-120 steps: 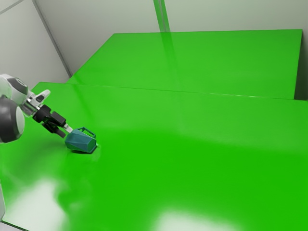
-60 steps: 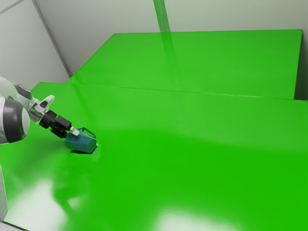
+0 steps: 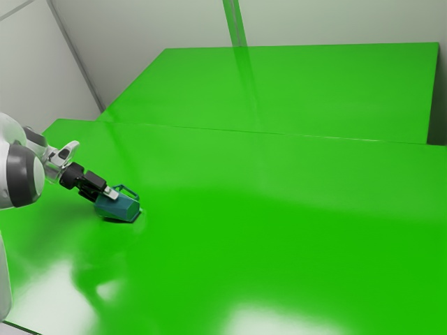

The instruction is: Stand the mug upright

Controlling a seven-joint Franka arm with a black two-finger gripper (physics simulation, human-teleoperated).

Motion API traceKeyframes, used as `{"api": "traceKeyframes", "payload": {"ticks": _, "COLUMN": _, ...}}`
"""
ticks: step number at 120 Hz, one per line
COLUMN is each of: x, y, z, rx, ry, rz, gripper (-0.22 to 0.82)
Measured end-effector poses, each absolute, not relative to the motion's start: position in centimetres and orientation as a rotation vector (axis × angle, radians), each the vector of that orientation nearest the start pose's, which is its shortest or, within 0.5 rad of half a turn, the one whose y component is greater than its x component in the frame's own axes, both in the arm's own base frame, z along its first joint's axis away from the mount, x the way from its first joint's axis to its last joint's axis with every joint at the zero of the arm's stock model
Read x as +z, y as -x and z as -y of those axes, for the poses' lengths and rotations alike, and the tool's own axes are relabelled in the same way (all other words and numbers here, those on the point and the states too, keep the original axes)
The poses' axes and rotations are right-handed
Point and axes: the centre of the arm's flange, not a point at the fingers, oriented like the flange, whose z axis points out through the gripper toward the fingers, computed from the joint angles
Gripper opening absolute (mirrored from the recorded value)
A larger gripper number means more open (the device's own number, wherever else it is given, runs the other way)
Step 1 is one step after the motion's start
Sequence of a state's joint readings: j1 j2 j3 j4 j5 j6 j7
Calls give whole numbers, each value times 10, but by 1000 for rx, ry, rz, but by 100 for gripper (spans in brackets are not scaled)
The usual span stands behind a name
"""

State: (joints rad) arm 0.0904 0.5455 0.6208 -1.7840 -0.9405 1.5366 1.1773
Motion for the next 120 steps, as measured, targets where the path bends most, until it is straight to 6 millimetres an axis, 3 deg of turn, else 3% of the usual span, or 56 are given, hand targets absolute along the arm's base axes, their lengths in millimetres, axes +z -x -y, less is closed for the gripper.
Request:
{"api": "traceKeyframes", "payload": {"ticks": 52, "x": 275, "y": -520, "z": -288, "rx": 170, "ry": -2270, "rz": 146, "gripper": 12}}
{"api": "traceKeyframes", "payload": {"ticks": 84, "x": 286, "y": -529, "z": -275, "rx": 204, "ry": -2231, "rz": 169, "gripper": -5}}
{"api": "traceKeyframes", "payload": {"ticks": 100, "x": 294, "y": -537, "z": -265, "rx": 224, "ry": -2211, "rz": 190, "gripper": -12}}
{"api": "traceKeyframes", "payload": {"ticks": 120, "x": 307, "y": -552, "z": -236, "rx": 233, "ry": -2189, "rz": 249, "gripper": -14}}
